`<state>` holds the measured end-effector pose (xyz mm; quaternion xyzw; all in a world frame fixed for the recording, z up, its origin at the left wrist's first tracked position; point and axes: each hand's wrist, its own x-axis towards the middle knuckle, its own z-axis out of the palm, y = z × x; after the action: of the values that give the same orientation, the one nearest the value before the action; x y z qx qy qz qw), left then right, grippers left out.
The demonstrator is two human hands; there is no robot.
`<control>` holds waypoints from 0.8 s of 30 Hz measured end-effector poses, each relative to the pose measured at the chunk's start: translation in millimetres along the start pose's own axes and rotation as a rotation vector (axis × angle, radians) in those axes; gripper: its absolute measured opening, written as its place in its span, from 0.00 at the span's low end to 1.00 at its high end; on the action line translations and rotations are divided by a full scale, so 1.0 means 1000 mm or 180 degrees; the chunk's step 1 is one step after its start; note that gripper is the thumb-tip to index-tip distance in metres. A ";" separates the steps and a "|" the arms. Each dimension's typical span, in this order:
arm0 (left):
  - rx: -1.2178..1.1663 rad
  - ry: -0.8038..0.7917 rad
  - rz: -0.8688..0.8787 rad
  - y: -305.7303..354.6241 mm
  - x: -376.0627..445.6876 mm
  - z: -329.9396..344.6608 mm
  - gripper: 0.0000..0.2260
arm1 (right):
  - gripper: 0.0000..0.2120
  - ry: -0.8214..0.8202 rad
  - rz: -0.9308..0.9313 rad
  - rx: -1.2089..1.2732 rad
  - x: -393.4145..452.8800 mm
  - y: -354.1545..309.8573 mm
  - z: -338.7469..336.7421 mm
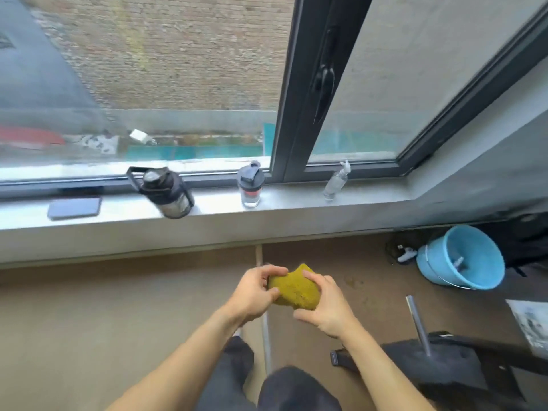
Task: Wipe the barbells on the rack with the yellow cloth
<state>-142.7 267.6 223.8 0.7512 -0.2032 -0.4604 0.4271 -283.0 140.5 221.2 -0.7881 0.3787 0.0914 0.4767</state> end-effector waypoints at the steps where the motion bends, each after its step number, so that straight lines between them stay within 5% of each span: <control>1: 0.0523 -0.0220 0.0046 0.007 0.022 -0.004 0.20 | 0.39 0.0051 0.0051 -0.0302 0.017 -0.008 -0.005; 4: 0.1874 -0.0431 0.0119 0.023 0.077 -0.008 0.24 | 0.25 0.0226 0.0046 -0.0797 0.067 -0.020 -0.023; 8: 0.2108 -0.0378 -0.0007 0.043 0.156 -0.012 0.09 | 0.10 -0.0036 0.0172 -0.0395 0.148 -0.005 -0.065; 11: 0.0600 -0.0469 -0.0435 0.042 0.219 -0.021 0.08 | 0.11 -0.0443 0.0397 0.0831 0.215 0.017 -0.093; 15: -0.1431 0.0362 -0.1240 0.016 0.298 -0.005 0.30 | 0.12 -0.0470 0.1048 0.2389 0.296 0.029 -0.100; 19: -0.1815 0.0952 -0.1357 0.016 0.354 0.014 0.23 | 0.07 -0.0255 0.1331 0.2314 0.366 0.042 -0.095; 24: -0.1890 0.0907 -0.1059 0.022 0.399 0.016 0.27 | 0.13 -0.0304 0.1324 0.2362 0.429 0.049 -0.086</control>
<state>42.1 -30.8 31.9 0.6739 0.1258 -0.4532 0.5699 -36.3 -161.5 17.1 -0.4648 0.5143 0.0795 0.7164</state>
